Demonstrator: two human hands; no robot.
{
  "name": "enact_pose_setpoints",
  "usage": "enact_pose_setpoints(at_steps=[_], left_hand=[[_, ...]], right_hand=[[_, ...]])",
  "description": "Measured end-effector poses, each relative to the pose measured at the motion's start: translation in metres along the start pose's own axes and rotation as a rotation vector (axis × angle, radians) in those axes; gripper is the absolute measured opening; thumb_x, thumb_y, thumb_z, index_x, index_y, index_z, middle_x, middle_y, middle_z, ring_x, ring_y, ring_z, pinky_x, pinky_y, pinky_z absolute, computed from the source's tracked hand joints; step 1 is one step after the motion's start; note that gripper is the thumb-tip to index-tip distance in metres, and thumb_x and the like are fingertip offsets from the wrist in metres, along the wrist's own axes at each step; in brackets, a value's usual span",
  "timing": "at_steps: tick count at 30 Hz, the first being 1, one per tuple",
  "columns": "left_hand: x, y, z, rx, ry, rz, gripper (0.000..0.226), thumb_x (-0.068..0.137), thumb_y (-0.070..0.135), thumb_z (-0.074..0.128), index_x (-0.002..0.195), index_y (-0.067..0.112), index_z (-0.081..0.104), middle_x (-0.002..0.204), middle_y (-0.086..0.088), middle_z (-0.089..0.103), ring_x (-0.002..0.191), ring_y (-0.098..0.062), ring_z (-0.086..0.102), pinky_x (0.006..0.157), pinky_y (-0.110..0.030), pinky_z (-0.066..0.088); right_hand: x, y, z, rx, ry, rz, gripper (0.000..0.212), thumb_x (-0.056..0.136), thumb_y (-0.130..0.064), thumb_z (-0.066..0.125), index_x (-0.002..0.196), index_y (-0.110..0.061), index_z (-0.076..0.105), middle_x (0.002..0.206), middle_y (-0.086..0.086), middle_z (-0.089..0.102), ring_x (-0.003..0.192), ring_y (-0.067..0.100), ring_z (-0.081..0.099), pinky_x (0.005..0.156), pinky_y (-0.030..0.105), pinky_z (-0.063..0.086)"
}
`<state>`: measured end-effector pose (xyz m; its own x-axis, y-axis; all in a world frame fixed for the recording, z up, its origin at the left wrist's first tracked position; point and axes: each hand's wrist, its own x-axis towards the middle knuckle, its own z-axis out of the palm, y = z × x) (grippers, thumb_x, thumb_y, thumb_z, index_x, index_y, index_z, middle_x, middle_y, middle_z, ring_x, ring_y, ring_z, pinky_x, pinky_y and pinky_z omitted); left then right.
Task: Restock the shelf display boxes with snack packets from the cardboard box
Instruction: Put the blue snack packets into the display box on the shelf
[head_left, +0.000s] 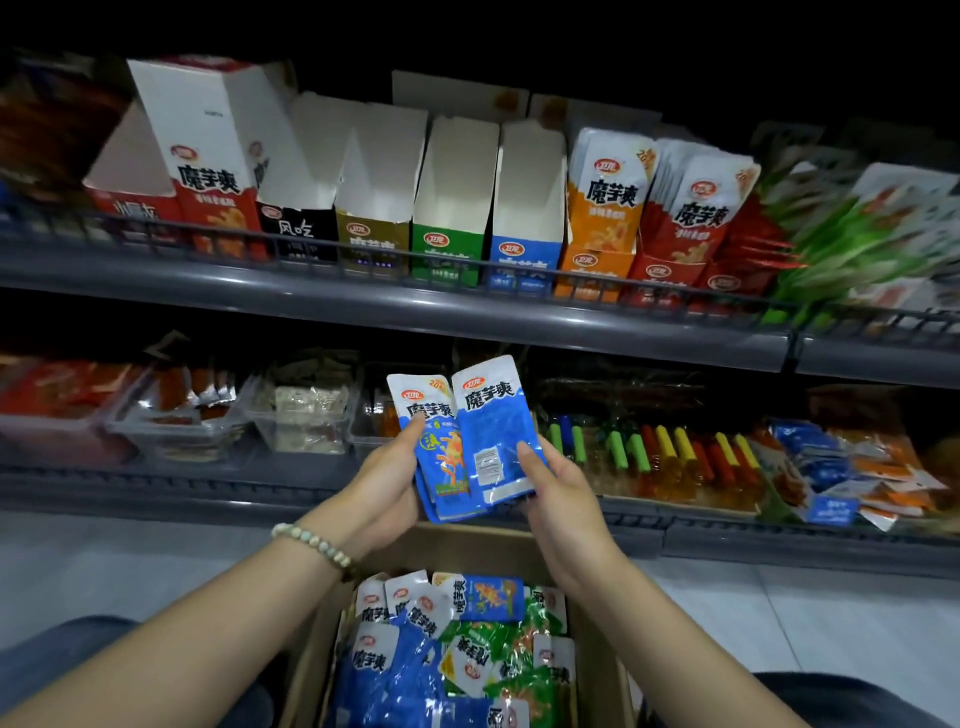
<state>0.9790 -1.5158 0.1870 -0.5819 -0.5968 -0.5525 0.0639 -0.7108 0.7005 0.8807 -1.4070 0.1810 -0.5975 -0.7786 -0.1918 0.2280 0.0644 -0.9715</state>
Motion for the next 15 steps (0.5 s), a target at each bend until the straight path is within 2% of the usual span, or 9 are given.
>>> enact_pose_setpoints(at_steps=[3, 5, 7, 8, 10, 12, 13, 15], left_hand=[[0.005, 0.0, -0.002, 0.043, -0.037, -0.028, 0.045, 0.099, 0.046, 0.035, 0.11, 0.013, 0.063, 0.11, -0.012, 0.069, 0.087, -0.023, 0.068, 0.068, -0.042, 0.053], [0.004, 0.0, 0.001, 0.041, -0.126, -0.056, 0.059, 0.096, 0.056, 0.031, 0.105, 0.011, 0.067, 0.101, -0.014, 0.072, 0.083, -0.024, 0.069, 0.071, -0.039, 0.055], [0.004, 0.001, 0.004, 0.061, -0.168, -0.061, 0.062, 0.094, 0.058, 0.033, 0.108, 0.009, 0.067, 0.101, -0.014, 0.072, 0.084, -0.023, 0.07, 0.073, -0.039, 0.055], [0.003, 0.002, 0.006, 0.068, -0.159, -0.056, 0.059, 0.095, 0.055, 0.035, 0.115, 0.008, 0.065, 0.105, -0.014, 0.071, 0.085, -0.022, 0.07, 0.072, -0.037, 0.056], [0.003, 0.001, 0.007, 0.091, -0.108, -0.006, 0.047, 0.099, 0.04, 0.041, 0.122, 0.005, 0.06, 0.099, -0.012, 0.072, 0.074, -0.019, 0.071, 0.063, -0.033, 0.057], [0.003, -0.002, 0.007, 0.187, -0.066, 0.054, 0.037, 0.1, 0.031, 0.043, 0.119, 0.005, 0.06, 0.092, -0.01, 0.074, 0.072, -0.019, 0.072, 0.061, -0.033, 0.058], [0.003, -0.004, 0.007, 0.243, -0.06, 0.075, 0.034, 0.1, 0.031, 0.044, 0.116, 0.007, 0.061, 0.093, -0.01, 0.074, 0.074, -0.02, 0.072, 0.064, -0.034, 0.059], [-0.001, -0.008, 0.007, 0.331, -0.058, 0.105, 0.03, 0.098, 0.033, 0.048, 0.11, 0.01, 0.063, 0.096, -0.009, 0.074, 0.078, -0.02, 0.071, 0.072, -0.037, 0.059]], right_hand=[[0.0, -0.002, -0.002, -0.106, -0.063, -0.095, 0.029, 0.102, -0.018, 0.038, 0.119, -0.028, 0.058, 0.113, -0.007, 0.069, 0.097, 0.005, 0.067, 0.079, 0.019, 0.053], [-0.007, -0.003, 0.002, -0.231, -0.157, -0.129, 0.034, 0.101, -0.029, 0.035, 0.13, -0.029, 0.053, 0.124, -0.019, 0.059, 0.101, -0.014, 0.056, 0.088, 0.009, 0.046], [-0.013, 0.0, 0.005, -0.336, -0.246, -0.14, 0.044, 0.097, -0.042, 0.031, 0.135, -0.03, 0.049, 0.129, -0.031, 0.046, 0.113, -0.026, 0.04, 0.1, 0.001, 0.03], [-0.014, 0.003, 0.005, -0.37, -0.263, -0.154, 0.047, 0.095, -0.045, 0.029, 0.135, -0.03, 0.049, 0.133, -0.03, 0.042, 0.121, -0.024, 0.034, 0.104, 0.003, 0.024], [-0.014, 0.004, 0.005, -0.388, -0.216, -0.214, 0.04, 0.098, -0.038, 0.037, 0.133, -0.027, 0.053, 0.137, -0.023, 0.044, 0.125, -0.017, 0.035, 0.109, 0.012, 0.027], [-0.007, 0.005, 0.001, -0.361, -0.101, -0.235, 0.035, 0.096, -0.027, 0.053, 0.131, -0.027, 0.052, 0.133, -0.018, 0.049, 0.119, -0.012, 0.046, 0.104, 0.022, 0.041], [-0.006, 0.004, 0.0, -0.335, -0.073, -0.223, 0.041, 0.094, -0.024, 0.059, 0.132, -0.028, 0.047, 0.128, -0.019, 0.05, 0.112, -0.013, 0.051, 0.094, 0.021, 0.048], [0.0, 0.006, -0.006, -0.222, -0.072, -0.101, 0.046, 0.09, -0.017, 0.064, 0.129, -0.027, 0.043, 0.114, -0.022, 0.054, 0.089, -0.017, 0.059, 0.071, 0.013, 0.051]])
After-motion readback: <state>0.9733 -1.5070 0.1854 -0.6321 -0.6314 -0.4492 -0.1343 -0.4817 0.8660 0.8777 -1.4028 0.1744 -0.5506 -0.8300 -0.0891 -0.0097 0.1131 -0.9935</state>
